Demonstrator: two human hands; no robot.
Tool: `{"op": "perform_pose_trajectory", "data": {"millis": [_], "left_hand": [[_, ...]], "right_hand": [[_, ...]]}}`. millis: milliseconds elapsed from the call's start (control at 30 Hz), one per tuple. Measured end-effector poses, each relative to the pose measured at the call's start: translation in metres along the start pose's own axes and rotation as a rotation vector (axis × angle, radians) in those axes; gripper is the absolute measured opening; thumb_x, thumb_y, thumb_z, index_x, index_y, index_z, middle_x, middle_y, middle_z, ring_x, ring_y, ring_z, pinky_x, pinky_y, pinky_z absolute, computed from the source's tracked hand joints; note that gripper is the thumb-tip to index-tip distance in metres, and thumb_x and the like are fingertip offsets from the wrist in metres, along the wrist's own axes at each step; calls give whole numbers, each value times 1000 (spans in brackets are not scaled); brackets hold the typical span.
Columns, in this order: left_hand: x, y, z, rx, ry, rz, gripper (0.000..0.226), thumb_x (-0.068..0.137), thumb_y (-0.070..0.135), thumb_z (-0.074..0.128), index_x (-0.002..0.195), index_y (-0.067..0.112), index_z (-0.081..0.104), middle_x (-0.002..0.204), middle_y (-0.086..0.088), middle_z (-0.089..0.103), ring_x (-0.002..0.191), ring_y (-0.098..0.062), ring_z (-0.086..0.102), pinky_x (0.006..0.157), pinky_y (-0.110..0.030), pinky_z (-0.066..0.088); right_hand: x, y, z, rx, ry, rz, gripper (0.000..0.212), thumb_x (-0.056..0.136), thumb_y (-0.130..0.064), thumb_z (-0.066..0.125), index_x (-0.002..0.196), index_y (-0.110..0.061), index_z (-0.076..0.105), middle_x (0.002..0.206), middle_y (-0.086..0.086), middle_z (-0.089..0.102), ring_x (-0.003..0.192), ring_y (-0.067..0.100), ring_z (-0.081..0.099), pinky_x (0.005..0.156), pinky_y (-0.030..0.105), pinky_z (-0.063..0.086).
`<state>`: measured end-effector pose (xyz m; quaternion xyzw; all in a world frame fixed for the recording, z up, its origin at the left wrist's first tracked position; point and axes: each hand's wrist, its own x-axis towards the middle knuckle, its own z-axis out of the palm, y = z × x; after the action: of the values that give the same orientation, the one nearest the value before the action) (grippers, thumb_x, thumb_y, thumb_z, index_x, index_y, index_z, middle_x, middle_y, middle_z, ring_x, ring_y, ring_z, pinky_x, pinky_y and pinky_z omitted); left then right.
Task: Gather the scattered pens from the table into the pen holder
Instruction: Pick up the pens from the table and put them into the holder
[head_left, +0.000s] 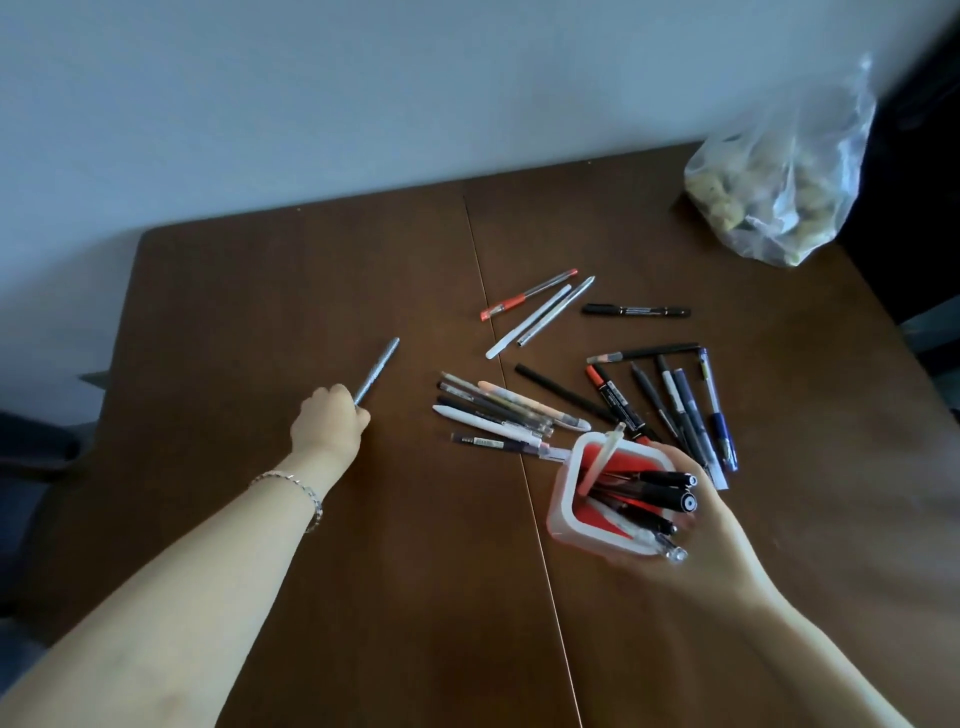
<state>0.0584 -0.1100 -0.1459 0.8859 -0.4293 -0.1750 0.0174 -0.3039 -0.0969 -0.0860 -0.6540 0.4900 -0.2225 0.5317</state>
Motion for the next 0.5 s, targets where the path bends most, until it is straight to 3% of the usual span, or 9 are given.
{"op": "perform_pose_trajectory", "data": {"millis": [100,167,267,333,400,500], "left_hand": [[-42,-1,-1,-151,5,31,22,94,17,43,98,-2,54,99,-21,60,80,-30,57,68,-38,47],[-78,0,-9,-260,80,128,23,93,18,48,104,2,59,99,-16,65,84,-27,61,71,-29,44],[-136,11,-38,-448,229,310,23,82,17,63,98,2,68,91,-13,71,83,-24,68,72,-19,48],[-172,23,-63,-573,325,412,26,85,27,59,92,4,69,84,-4,71,79,-9,68,68,-8,50],[-205,40,-84,-648,383,536,31,89,39,51,90,11,64,84,15,62,84,9,61,72,-1,45],[-234,62,-89,-654,198,661,27,88,49,43,91,25,54,86,24,53,87,14,56,72,4,40]], "right_hand": [[-5,4,-7,-59,-3,-18,94,39,-62,81,119,-61,32,124,-32,50,116,7,55,95,35,51],[-10,7,-12,-39,-12,-8,96,34,-66,81,117,-64,31,122,-35,50,115,4,55,92,29,52],[-23,-2,-13,-8,-31,52,87,24,-76,73,99,-79,28,108,-49,48,103,-18,52,82,4,47],[-28,-3,-11,-28,-28,46,89,33,-60,82,103,-76,29,111,-39,53,106,-12,54,91,18,50],[-34,2,-7,-68,-16,2,92,41,-57,82,118,-60,33,122,-29,51,114,0,54,97,36,50],[-43,3,0,-69,-43,-13,96,39,-62,81,122,-50,34,125,-23,49,117,4,53,98,37,49]]}}
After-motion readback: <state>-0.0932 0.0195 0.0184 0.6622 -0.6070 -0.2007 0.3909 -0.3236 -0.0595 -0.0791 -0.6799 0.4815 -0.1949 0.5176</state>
